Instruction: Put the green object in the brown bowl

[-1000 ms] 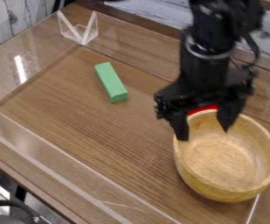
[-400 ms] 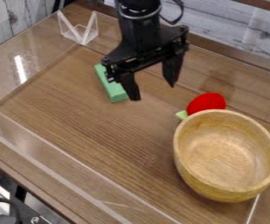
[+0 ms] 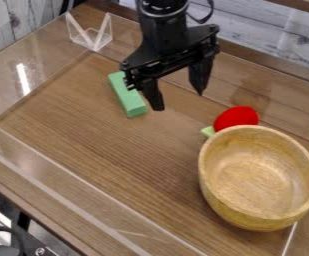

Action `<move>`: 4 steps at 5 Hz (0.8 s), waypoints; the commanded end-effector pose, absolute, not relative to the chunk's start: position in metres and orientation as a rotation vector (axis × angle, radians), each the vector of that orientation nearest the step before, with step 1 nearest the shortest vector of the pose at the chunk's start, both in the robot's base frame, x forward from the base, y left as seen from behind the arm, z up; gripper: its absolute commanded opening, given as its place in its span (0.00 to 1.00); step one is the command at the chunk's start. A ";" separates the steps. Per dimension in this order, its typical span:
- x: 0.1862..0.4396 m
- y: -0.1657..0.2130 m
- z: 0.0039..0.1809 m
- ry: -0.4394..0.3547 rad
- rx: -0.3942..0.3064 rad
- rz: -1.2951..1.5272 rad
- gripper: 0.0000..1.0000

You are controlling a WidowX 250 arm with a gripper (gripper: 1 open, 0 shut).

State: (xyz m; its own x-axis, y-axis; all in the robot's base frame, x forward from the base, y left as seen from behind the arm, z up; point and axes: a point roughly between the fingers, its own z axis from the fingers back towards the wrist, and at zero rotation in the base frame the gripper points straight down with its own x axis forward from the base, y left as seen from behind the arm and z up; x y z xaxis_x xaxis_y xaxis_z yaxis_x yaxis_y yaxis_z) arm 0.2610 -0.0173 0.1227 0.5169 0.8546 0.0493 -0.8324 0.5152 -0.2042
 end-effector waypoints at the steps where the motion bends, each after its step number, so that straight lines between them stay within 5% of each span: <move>1: 0.274 -0.013 0.137 -0.189 -0.188 0.919 1.00; 4: 0.305 0.006 0.123 -0.217 -0.168 1.047 1.00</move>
